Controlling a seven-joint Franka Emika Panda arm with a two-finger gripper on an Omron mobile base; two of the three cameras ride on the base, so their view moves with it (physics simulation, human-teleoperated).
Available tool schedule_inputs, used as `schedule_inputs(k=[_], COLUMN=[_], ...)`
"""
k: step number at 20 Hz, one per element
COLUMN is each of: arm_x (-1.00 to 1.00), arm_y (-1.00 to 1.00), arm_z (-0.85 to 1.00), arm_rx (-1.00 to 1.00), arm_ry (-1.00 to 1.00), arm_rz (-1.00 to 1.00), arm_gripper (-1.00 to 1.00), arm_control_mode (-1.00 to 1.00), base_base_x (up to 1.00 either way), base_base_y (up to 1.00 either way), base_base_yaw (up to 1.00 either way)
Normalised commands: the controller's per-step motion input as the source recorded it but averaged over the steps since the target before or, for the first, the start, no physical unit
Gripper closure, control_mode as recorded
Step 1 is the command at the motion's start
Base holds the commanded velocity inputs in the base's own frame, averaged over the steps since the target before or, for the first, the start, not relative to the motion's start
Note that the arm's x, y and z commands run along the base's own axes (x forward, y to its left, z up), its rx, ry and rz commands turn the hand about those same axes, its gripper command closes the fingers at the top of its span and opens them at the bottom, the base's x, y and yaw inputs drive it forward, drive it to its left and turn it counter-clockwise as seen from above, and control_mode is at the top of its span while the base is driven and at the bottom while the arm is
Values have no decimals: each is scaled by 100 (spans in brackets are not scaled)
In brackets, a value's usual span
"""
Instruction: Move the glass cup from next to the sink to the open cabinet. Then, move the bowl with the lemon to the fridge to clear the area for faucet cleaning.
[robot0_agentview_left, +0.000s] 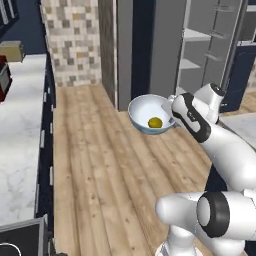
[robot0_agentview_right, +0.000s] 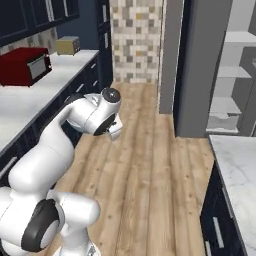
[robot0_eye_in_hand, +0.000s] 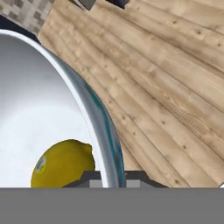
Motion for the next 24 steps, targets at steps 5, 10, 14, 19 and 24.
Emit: schedule_inputs(k=[5, 10, 14, 19, 24], arm_x=[0, 0, 0, 0, 0], arm_y=[0, 0, 0, 0, 0], arm_z=[0, 0, 0, 0, 0], arm_rx=[0, 0, 0, 0, 0], arm_ry=[0, 0, 0, 0, 0], arm_rz=[0, 0, 0, 0, 0], arm_gripper=[100, 100, 100, 100, 100], arm_control_mode=[100, 100, 100, 100, 100], base_base_x=[100, 100, 100, 100, 100], base_base_y=[0, -1, -8, -47, -59], base_base_yaw=[-5, -9, -23, -39, -39])
